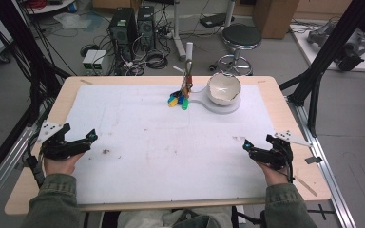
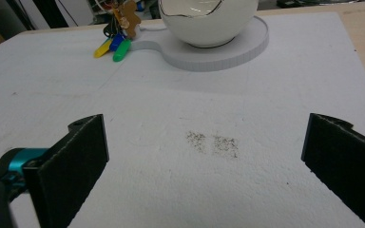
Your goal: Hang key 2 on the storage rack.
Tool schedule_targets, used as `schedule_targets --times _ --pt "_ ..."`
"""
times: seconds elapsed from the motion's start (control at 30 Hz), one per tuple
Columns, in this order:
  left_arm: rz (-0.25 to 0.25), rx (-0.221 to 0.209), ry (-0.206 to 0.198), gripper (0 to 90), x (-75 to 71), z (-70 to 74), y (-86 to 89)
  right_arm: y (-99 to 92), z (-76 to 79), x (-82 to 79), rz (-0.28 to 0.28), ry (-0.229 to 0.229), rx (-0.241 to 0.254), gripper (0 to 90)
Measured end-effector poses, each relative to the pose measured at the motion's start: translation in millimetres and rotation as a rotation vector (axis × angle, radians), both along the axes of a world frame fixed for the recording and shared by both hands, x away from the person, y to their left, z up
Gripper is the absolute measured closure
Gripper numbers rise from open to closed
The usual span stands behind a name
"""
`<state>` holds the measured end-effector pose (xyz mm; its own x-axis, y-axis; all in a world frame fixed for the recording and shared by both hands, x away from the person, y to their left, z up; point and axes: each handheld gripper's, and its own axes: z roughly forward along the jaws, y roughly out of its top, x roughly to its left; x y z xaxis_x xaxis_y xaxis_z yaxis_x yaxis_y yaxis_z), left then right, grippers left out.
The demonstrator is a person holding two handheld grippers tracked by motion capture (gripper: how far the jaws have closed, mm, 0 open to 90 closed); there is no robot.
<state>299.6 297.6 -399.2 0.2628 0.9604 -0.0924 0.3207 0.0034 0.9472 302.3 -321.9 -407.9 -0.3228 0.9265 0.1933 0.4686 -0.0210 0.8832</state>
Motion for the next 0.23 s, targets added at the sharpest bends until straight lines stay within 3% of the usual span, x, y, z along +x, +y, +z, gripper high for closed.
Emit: schedule_targets --times 0.23 --pt "-0.002 -0.001 0.009 1.6 -1.7 -2.7 -0.1 0.9 -0.2 0.7 -0.001 0.003 0.001 0.7"
